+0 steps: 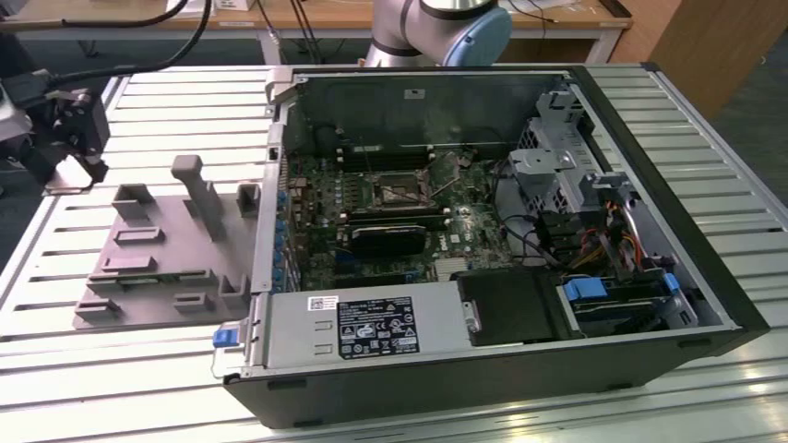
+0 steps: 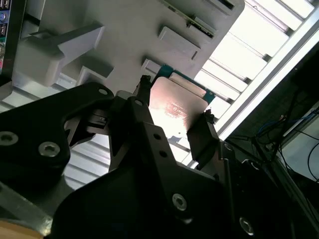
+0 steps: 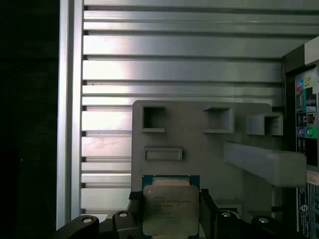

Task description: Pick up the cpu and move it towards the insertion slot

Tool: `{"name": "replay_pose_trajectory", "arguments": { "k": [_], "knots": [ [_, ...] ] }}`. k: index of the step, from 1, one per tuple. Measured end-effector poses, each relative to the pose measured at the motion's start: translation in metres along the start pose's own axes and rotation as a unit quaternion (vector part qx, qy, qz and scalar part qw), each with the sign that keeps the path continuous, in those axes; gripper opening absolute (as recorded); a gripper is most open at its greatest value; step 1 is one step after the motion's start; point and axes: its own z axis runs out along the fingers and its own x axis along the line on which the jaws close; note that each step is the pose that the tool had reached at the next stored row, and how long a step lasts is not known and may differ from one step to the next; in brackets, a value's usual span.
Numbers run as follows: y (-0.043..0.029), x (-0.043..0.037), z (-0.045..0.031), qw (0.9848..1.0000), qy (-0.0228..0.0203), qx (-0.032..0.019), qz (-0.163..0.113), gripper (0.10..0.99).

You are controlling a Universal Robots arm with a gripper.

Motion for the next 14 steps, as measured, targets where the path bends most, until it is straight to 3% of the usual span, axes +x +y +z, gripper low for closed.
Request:
{"name": "replay_pose_trajectory", "arguments": {
  "k": [10, 14],
  "knots": [
    [0.0014, -0.0010, -0.0366, 1.0000, -0.0030, 0.0000, 0.000, 0.541],
    [0.0018, -0.0013, -0.0477, 1.0000, -0.0045, -0.0001, 0.000, 0.541]
  ]
}}
